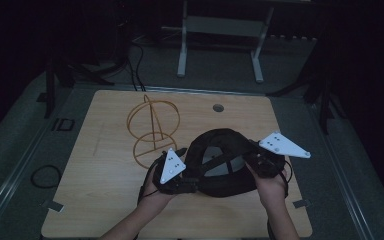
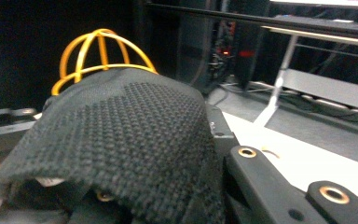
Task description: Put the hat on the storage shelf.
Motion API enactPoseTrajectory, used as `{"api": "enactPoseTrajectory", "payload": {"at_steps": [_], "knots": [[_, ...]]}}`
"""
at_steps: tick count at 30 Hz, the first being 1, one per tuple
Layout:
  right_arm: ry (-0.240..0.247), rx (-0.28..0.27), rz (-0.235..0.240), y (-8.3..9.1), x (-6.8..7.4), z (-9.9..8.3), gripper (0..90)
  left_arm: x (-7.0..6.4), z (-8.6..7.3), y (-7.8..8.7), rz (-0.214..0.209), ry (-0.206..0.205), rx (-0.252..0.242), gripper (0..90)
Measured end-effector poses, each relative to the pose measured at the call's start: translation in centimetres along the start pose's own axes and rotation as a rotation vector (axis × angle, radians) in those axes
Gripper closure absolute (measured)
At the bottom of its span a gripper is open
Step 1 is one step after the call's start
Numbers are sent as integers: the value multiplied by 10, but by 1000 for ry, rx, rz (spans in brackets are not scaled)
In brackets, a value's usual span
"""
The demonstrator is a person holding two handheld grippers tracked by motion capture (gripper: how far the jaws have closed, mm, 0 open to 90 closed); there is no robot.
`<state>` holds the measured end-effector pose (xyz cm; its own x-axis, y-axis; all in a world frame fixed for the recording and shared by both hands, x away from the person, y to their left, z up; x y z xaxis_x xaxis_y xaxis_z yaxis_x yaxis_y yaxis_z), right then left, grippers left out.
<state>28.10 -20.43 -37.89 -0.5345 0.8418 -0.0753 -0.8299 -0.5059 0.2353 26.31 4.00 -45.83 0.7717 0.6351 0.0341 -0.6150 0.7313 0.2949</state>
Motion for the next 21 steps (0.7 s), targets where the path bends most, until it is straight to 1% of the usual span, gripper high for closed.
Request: {"api": "enactPoseTrajectory", "payload": {"at_steps": [1,2,3,4,5,7,8,9,11,12,13,15,16,18,19,21], "knots": [[3,-1,-1,0,1,0,892,0,1,-1,8,-1,5,207],[18,-1,-2,1,3,0,892,0,1,-2,8,-7,7,213],[25,-6,5,1,4,-1,892,0,1,-2,12,-17,14,248],[33,-10,15,1,4,-1,892,0,1,-3,23,-22,21,265],[39,-8,14,1,5,-1,892,0,1,-3,11,-12,23,302],[48,0,10,0,5,-2,892,1,0,-2,39,-2,11,389],[51,1,7,0,6,-3,892,1,0,-2,39,4,5,455],[50,4,12,0,6,-4,892,1,1,-2,55,5,0,483],[55,12,11,0,8,-5,892,3,2,-1,55,13,-4,577],[58,13,13,0,9,-6,892,3,2,0,70,13,-4,618],[57,14,12,0,10,-7,891,3,2,0,70,13,-4,638],[65,18,14,0,11,-9,891,7,3,1,86,32,-6,689],[68,20,16,-1,12,-10,891,8,4,1,92,32,-1,736],[71,29,19,-1,14,-12,891,9,5,2,105,39,-11,845],[69,32,21,-1,15,-13,891,9,6,2,96,36,-10,877],[69,32,24,-1,16,-15,891,11,7,3,85,55,-13,884]]}}
Point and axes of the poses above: each handheld gripper's, and its own axes: y roughly backward along the jaws, z roughly out of its top, x roughly to its left, the point moved 1 cm from there along -y, roughly forward along the jaws, and after that the axes turned 6 degrees about -z, right-handed, at the moved point
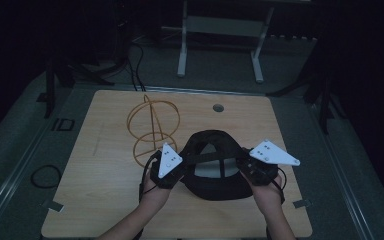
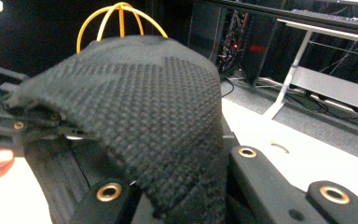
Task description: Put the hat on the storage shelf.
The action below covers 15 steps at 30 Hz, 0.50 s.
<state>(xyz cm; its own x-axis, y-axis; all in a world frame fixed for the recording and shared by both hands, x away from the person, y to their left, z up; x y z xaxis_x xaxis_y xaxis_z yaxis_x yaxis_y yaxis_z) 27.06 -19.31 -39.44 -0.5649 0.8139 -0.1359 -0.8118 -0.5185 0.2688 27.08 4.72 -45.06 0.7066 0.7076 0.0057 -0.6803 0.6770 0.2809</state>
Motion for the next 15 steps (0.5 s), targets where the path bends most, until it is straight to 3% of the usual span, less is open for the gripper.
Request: {"api": "enactPoseTrajectory", "payload": {"at_steps": [8,12,15], "knots": [[7,-15,-6,5,2,-14,887,-2,5,2,-16,-21,7,892],[-16,-25,3,8,1,-24,877,-4,9,3,-26,-39,9,893],[-19,-44,8,13,0,-28,781,-6,13,3,-31,-58,3,894]]}}
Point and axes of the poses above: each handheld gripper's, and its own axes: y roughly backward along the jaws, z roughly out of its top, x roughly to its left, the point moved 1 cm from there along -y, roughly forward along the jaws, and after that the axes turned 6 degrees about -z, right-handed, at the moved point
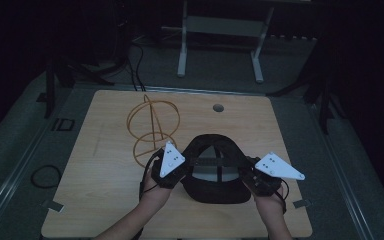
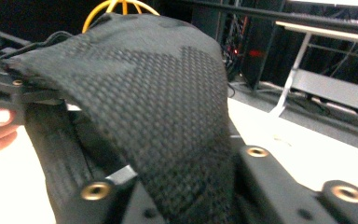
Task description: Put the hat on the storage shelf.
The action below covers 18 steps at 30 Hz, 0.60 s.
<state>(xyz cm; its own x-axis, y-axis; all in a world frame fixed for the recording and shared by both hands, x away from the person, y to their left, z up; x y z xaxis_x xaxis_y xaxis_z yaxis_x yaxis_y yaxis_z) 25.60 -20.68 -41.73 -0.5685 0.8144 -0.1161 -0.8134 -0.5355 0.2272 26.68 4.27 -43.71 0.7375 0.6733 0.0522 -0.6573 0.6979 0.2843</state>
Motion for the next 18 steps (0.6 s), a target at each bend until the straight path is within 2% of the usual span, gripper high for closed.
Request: {"api": "enactPoseTrajectory", "payload": {"at_steps": [2,8,10,12,13,16,18], "knots": [[7,-22,14,4,-1,-2,707,-1,4,1,-2,-17,0,894],[-21,1,58,10,-3,-4,540,-3,14,3,-2,-43,-10,894],[-17,7,87,14,-2,-5,500,-3,16,3,-2,-49,-10,894],[-13,12,102,18,-1,-6,454,-3,17,4,3,-75,-9,894],[-13,12,102,18,-1,-6,454,-3,17,4,3,-75,-9,894],[-32,36,145,28,-1,-9,398,-2,17,7,-20,-90,-43,893],[-33,39,173,34,0,-11,388,-1,18,9,-3,-99,-46,893]]}}
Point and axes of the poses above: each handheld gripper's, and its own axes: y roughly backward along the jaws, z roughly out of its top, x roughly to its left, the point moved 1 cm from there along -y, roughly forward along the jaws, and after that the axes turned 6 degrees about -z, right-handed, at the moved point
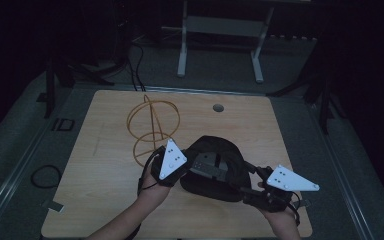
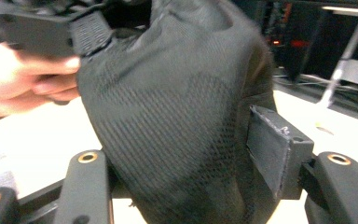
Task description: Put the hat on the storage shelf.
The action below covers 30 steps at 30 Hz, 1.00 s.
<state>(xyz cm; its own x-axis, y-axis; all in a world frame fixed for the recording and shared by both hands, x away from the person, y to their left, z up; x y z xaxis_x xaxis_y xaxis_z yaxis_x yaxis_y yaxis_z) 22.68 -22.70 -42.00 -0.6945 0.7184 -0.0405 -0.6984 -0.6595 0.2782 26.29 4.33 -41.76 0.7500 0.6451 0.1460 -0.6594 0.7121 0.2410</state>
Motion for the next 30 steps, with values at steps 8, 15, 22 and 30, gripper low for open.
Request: {"api": "enactPoseTrajectory", "payload": {"at_steps": [8,15,22,30], "knots": [[18,-5,84,27,11,-3,324,8,0,11,-21,-7,-65,893],[4,-65,92,42,2,7,340,18,-5,25,-64,-44,-130,893],[50,-60,75,40,-6,19,396,23,-6,39,-262,-134,-213,892],[91,-37,207,22,4,24,407,23,-2,48,-470,-181,-294,891]]}}
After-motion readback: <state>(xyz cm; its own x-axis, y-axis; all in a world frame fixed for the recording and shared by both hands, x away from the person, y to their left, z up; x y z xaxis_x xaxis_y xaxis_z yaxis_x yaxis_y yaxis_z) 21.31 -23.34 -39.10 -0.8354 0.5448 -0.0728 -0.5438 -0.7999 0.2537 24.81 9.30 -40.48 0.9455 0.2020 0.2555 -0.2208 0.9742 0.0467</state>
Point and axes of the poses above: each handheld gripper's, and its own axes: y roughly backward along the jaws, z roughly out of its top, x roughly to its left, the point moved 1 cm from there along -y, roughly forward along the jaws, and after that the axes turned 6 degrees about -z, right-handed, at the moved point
